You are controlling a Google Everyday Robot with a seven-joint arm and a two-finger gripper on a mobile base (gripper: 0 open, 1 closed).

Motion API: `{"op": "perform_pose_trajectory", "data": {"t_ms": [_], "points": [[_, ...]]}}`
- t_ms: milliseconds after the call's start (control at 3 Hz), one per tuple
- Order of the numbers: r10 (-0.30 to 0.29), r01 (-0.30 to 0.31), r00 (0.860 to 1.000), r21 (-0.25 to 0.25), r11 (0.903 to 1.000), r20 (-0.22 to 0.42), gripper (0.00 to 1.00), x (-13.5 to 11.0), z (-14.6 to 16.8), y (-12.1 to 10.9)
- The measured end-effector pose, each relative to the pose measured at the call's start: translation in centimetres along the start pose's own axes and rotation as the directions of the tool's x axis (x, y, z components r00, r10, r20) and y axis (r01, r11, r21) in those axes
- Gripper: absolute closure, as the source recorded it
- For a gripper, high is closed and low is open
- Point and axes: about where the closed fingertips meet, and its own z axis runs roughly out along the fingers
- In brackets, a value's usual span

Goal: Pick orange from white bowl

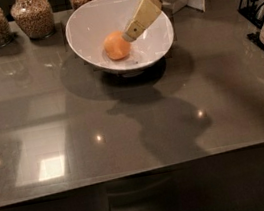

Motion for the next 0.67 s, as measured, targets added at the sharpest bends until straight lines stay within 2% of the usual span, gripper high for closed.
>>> {"op": "perform_pose_trajectory", "data": {"t_ms": [667], "points": [[0.021, -0.027, 0.998, 0.092, 0.9953, 0.067, 0.00, 0.0, 5.7, -2.9]]}}
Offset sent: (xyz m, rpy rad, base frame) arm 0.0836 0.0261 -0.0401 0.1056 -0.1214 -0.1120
